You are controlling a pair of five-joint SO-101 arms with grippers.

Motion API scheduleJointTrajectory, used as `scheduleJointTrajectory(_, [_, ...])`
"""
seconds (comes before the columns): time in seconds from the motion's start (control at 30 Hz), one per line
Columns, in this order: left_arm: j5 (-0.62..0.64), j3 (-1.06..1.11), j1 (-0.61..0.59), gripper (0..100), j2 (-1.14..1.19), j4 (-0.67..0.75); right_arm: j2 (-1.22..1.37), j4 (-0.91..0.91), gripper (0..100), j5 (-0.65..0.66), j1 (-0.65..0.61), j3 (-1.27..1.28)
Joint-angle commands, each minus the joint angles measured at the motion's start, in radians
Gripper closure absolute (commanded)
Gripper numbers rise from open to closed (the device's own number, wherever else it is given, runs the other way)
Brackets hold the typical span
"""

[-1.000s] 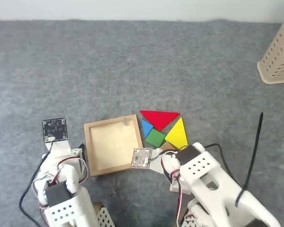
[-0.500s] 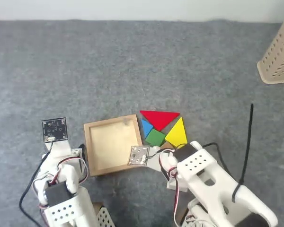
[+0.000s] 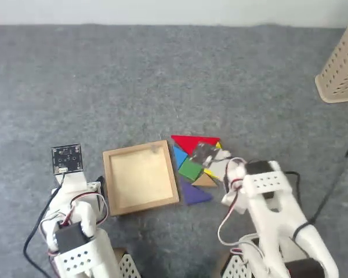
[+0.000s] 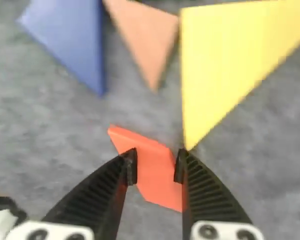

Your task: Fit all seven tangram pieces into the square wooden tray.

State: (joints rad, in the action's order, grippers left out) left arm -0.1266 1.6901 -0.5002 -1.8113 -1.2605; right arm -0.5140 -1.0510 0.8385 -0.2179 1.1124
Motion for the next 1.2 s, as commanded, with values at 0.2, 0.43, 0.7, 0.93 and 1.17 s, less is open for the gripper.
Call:
scheduleJointTrajectory(0.2, [0.009, -0.005, 0.002, 77, -0.011, -0.003, 0.012, 0.021, 87.1, -0.166, 0.11, -0.192])
scheduleJointTrajectory(0.43, [0.009, -0.005, 0.002, 77, -0.011, -0.003, 0.031, 0.001, 87.1, -0.437, 0.028, -0.381])
scheduleJointTrajectory(0.7, [0.009, -0.005, 0.002, 77, -0.011, -0.003, 0.334, -0.004, 77.3, -0.667, -0.157, -0.631])
scheduleJointTrajectory(0.93, [0.009, -0.005, 0.002, 77, -0.011, -0.003, 0.522, 0.012, 76.8, -0.701, -0.225, -0.664])
scheduleJointTrajectory(1.17, [0.009, -0.005, 0.002, 77, -0.011, -0.003, 0.535, 0.012, 76.7, -0.703, -0.229, -0.623])
